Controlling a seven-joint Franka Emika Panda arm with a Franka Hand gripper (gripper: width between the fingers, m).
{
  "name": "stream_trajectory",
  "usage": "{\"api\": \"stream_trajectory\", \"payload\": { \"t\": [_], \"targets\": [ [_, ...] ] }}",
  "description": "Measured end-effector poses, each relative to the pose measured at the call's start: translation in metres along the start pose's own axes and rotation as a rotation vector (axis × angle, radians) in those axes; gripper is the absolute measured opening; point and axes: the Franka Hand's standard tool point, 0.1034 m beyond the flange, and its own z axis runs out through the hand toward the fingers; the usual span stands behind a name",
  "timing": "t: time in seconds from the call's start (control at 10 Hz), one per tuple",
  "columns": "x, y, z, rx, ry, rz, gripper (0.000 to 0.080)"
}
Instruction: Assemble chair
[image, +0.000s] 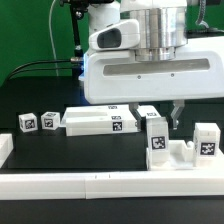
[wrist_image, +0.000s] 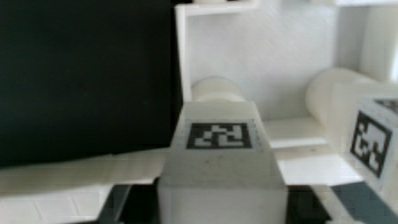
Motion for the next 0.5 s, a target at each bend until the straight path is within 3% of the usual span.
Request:
{"api": "stream_trajectory", "payload": {
  "t": [0.2, 0.5],
  "targets": [
    [-0.0018, -0.0032, 0.0026, 0.023, -0.001, 0.426, 0.0288],
    [0.0000, -0.0053, 0.0028, 0.050, -0.025, 0.756, 0.0287]
  ]
}}
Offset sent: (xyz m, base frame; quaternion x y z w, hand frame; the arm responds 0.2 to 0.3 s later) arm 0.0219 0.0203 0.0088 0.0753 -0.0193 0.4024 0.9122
